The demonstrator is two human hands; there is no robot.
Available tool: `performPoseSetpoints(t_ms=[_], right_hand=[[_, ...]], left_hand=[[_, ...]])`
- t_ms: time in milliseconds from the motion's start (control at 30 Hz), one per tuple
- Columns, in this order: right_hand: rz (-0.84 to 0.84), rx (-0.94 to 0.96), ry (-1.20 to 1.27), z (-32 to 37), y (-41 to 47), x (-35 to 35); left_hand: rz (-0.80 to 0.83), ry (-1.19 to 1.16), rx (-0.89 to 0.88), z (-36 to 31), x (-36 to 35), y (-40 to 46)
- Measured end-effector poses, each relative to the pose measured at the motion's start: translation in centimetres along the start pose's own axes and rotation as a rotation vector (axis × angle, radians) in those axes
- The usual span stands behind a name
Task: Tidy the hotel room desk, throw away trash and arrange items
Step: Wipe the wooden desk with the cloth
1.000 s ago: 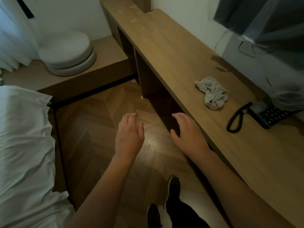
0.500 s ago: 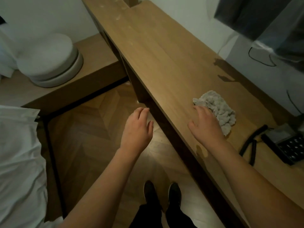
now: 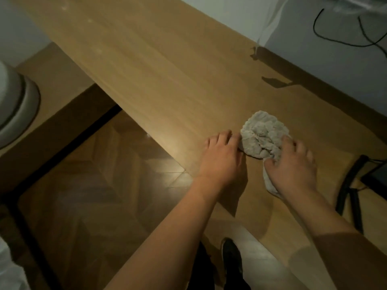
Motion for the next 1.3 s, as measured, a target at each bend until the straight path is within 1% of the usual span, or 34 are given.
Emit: performPoseSetpoints(t_ms=[67,133,200,233,333,467,567,700,833,900,1033,1133,1233,1300], right_hand=[[-0.05,0.03,0.037,0.0,0.0,-0.1],[-0.057,0.065,0.113,0.5,-0.2,0.2],[-0.047,0.092,0.183,1.2,-0.7,0.8],[-0.049,0.108,0.21,1.8,-1.0,1.4],[-0.04,0.182,0.32,5.3,-2.8,3.7],[0.026,0.364,0.424,13.6,-6.6,6.9],[0.096,0.511,0.421,20.5,-10.0,8.6],[0.123,0.654,0.428,28.5,-13.2,10.1],[0.104,0.734,0.406,34.6,-14.5,11.0],[0.105,0.749,0.395,37.1,-14.1,11.1],[0.092,0.737,0.432,42.6,-11.1,10.9],[0.117,0.794,0.465,47.4,-8.6,11.1],[0.145,0.833,0.476,51.8,-6.4,11.5],[0.152,0.86,0.464,54.8,-5.1,11.7]], left_hand=[[-0.008,0.005,-0.022,-0.6,-1.2,0.8],[-0.045,0.019,-0.035,-0.5,-1.3,1.2],[-0.087,0.004,-0.031,-0.3,0.0,1.0],[-0.112,-0.04,-0.021,-0.1,1.2,0.6],[-0.214,-0.293,0.046,1.7,6.8,-1.6],[-0.374,-0.744,0.264,6.4,15.4,-7.3],[-0.512,-0.871,0.337,10.1,21.6,-11.9],[-0.611,-0.801,0.404,14.8,27.7,-16.3],[-0.714,-0.734,0.43,18.9,31.5,-17.7],[-0.744,-0.727,0.433,20.7,32.7,-17.3],[-0.732,-0.697,0.469,24.8,34.7,-14.5],[-0.783,-0.648,0.511,28.1,37.3,-12.8],[-0.772,-0.613,0.573,31.4,40.0,-11.1],[-0.795,-0.586,0.589,33.5,41.9,-9.8]])
Point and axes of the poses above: each hand's wrist, its own y-axis towards the middle knuckle, its own x-axis out of the back of the hand, z = x × y, the point moved 8 cm from there along y, towards the middle knuckle, and after that the axes turned 1 degree about y, right-handed, at the moved point
